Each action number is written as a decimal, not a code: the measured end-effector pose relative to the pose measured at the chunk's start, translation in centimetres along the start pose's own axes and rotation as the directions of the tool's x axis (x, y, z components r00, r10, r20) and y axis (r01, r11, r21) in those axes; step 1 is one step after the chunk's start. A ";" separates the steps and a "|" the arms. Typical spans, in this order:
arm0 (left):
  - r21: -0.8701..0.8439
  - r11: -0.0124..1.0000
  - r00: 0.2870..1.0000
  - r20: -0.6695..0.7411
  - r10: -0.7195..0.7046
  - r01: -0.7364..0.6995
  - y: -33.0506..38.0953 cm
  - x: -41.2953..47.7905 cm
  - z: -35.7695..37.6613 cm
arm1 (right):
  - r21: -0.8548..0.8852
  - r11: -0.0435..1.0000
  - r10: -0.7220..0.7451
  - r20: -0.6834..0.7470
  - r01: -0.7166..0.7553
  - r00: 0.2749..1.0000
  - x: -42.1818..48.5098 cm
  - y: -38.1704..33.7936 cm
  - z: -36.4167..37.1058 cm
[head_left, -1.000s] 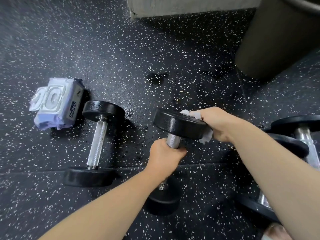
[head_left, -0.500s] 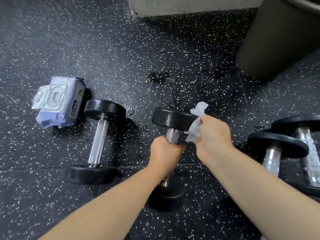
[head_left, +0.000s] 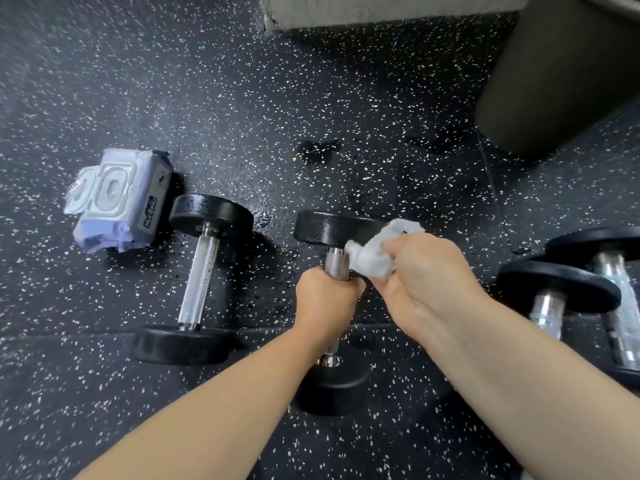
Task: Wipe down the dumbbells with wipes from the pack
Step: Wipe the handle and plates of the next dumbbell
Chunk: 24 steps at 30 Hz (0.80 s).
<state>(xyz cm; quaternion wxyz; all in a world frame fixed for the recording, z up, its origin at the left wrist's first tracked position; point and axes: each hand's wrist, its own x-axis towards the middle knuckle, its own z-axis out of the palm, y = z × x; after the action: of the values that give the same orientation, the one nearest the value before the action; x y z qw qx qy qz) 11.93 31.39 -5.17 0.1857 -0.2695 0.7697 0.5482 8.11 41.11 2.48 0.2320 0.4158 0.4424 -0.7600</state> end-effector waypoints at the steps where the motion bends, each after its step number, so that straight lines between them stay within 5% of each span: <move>1: 0.001 1.000 1.000 -0.005 -0.006 0.006 0.0 0.1 -0.1 | -0.074 0.997 -0.030 0.002 0.030 1.000 -0.4 -0.1 0.0; 3: -0.003 1.000 1.000 -0.009 -0.021 0.021 0.1 0.4 -0.1 | -0.128 0.981 -0.154 -0.036 0.148 0.987 -1.6 -0.1 0.0; 5: -0.004 0.999 0.999 -0.005 -0.043 0.043 0.3 0.7 0.0 | -0.001 0.997 -0.082 -0.091 0.082 0.993 -1.5 -0.4 -0.4; 14: 0.054 0.990 0.984 0.120 -0.133 0.127 1.0 3.0 0.1 | -0.177 0.982 -0.081 -0.042 0.073 0.996 1.3 -1.3 -1.7; 19: 0.314 0.946 0.975 0.222 0.002 -0.074 1.4 2.5 -1.6 | -0.160 0.987 -0.009 -0.082 -0.004 0.997 2.0 -0.5 -4.3; 24: 0.636 0.672 0.924 0.308 0.228 -0.378 0.9 1.1 -5.9 | -0.288 0.955 0.042 -0.125 -0.077 0.991 1.9 0.4 -6.6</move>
<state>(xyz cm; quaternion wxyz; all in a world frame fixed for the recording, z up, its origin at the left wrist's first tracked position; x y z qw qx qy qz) 10.56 25.78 -3.22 0.2552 0.0075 0.9276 0.2726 10.18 46.61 -1.00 0.2872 0.4343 0.5499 -0.6531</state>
